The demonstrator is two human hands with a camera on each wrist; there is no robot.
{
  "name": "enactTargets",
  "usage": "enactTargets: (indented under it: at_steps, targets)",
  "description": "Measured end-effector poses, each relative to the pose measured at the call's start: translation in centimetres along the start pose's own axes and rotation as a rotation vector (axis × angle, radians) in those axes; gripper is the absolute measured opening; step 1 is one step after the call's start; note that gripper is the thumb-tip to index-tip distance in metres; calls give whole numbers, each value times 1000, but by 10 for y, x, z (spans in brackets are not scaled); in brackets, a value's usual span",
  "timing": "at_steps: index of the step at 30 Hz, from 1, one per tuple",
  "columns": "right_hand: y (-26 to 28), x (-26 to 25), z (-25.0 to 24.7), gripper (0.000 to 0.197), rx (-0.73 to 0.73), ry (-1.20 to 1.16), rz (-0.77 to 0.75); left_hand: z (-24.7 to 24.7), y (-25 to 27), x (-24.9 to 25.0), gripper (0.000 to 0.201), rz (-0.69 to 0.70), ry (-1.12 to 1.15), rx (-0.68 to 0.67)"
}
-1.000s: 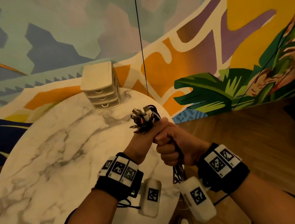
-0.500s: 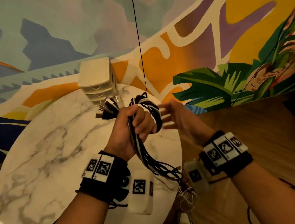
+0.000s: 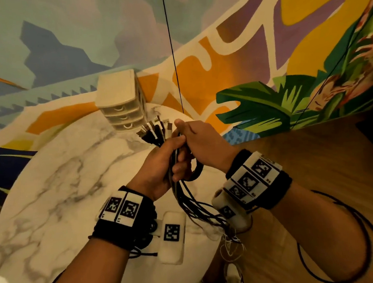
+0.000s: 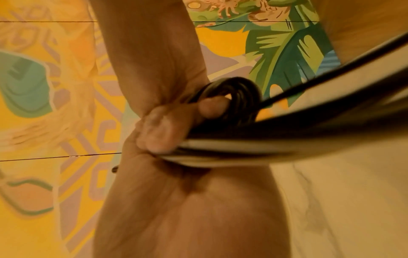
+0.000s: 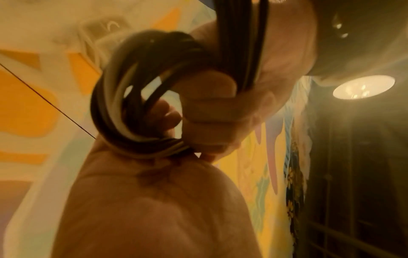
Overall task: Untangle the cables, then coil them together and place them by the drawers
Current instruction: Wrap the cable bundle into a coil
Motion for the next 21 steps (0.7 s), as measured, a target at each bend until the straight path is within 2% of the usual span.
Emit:
enactTargets:
  at_steps: [3,6,8,10,12,14,15,16,18,21]
  targets:
    - [1,6,3,45,31,-92,16,0,-2,-4,39,32,79,-13]
    - [9,25,2,41,134,-340,138,-8,-1,0,45,80,116,38]
    - [27,38,3,48,189,-400,209,-14,0,10,45,144,156,33]
    - [47,49,16,57,107,-397,237,-19,1,19,45,191,201,18]
    - [67,50,48,65,-105,-419,230,-19,1,25,46,216,202,32]
    - [82,47,75,47,-263,-415,207,-17,0,27,47,242,178,73]
    - [86,47,80,37,-267,-419,211,-17,-2,27,47,249,167,94]
    - [88,48,80,38,-246,-409,214,-18,-2,28,46,251,161,109]
    - [87,47,75,47,-213,-403,215,-19,-2,29,44,252,147,116]
    - [81,38,69,54,-265,-468,199,-16,3,32,40,271,85,102]
Point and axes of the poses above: each hand's wrist, its own y-axis away from the middle knuckle, its own z-axis out of the palm, x = y × z, the point moved 8 cm from there along -y, towards the middle knuckle, and after that the axes turned 15 degrees about -z, right-handed, at the moved point
